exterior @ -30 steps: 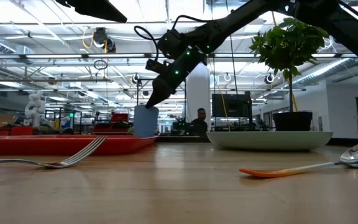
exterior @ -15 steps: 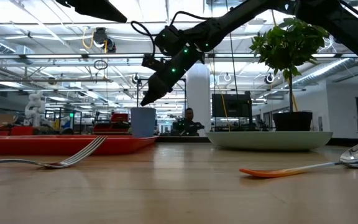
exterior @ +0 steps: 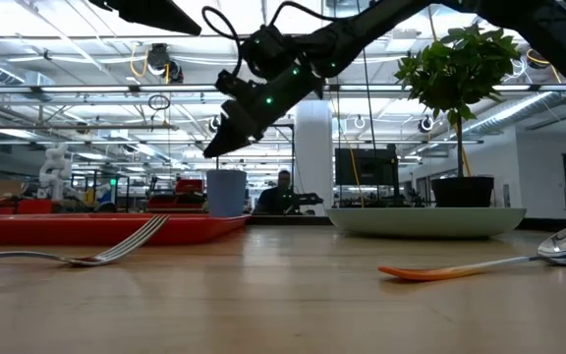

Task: Pick and place plate/cup/fork/spoon on tray
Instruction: Put the blue cup on the red serving tray

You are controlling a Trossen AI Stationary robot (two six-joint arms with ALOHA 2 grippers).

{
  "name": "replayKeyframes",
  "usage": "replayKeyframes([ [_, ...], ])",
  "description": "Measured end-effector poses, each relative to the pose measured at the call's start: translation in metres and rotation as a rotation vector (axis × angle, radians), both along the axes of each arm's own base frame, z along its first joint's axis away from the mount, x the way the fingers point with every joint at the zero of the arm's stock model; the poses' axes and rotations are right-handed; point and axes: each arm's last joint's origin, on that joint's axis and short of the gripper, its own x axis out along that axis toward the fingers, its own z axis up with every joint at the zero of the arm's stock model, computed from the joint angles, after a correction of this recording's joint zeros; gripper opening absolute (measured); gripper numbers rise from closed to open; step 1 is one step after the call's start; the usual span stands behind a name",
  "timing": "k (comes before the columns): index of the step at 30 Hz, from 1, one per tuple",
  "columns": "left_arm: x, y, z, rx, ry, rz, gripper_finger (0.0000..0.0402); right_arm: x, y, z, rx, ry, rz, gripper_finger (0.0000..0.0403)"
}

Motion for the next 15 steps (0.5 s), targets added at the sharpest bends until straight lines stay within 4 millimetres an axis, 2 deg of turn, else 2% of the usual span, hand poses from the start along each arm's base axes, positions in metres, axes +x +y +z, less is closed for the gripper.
replayKeyframes([
  [5, 0.000, 0.000, 0.000, -0.004, -0.002, 0.000, 0.0047, -0.005, 0.009, -0.023, -0.039, 0.017, -0.072, 0.0066],
  [10, 0.000, 0.000, 0.001, 0.000, -0.011, -0.002, 0.0047, -0.011, -0.006, -0.035, -0.055, 0.046, -0.154, 0.0012],
  [15, 0.001, 0.000, 0.003, -0.001, -0.033, -0.002, 0.0047, -0.014, -0.021, -0.047, -0.013, 0.051, -0.212, 0.0009],
])
